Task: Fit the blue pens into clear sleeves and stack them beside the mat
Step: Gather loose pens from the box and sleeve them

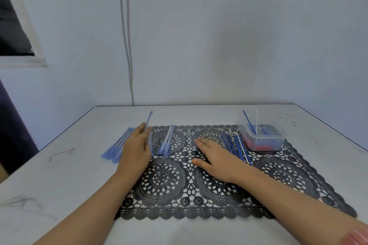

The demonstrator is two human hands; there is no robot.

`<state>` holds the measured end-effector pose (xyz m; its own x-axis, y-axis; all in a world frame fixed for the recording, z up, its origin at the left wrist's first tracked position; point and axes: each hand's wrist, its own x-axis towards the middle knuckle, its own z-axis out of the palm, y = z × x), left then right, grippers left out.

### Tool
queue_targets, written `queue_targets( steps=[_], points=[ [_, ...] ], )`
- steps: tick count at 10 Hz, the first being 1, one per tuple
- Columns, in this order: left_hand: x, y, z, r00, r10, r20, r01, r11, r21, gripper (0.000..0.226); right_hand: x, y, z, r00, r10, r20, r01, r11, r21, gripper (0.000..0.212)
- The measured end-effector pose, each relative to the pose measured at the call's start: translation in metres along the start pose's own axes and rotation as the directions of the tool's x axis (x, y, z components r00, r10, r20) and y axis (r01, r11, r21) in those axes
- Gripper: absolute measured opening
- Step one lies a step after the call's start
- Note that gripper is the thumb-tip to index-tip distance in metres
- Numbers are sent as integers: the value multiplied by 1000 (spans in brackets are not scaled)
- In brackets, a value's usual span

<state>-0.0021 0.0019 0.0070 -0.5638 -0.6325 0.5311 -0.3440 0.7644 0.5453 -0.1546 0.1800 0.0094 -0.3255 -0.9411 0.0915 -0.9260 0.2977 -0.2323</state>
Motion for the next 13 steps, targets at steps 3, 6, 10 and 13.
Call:
queue_targets(
  steps=[3,6,10,13],
  points=[
    [0,-2,-2,990,-117,72,110,989,99,43,0,-1,0,1000,-4,10,5,1000,-16,66],
    [-2,-4,3,992,-69,108,56,991,120,36,1,-1,-1,1000,1,25,-1,1000,-24,64],
    [1,-7,0,985,-107,134,40,904,426,28,1,-2,-2,999,17,48,-15,999,-33,63],
    [0,-10,1,988,-115,106,63,913,402,26,9,-31,-37,990,138,-14,-132,966,221,55]
  ],
)
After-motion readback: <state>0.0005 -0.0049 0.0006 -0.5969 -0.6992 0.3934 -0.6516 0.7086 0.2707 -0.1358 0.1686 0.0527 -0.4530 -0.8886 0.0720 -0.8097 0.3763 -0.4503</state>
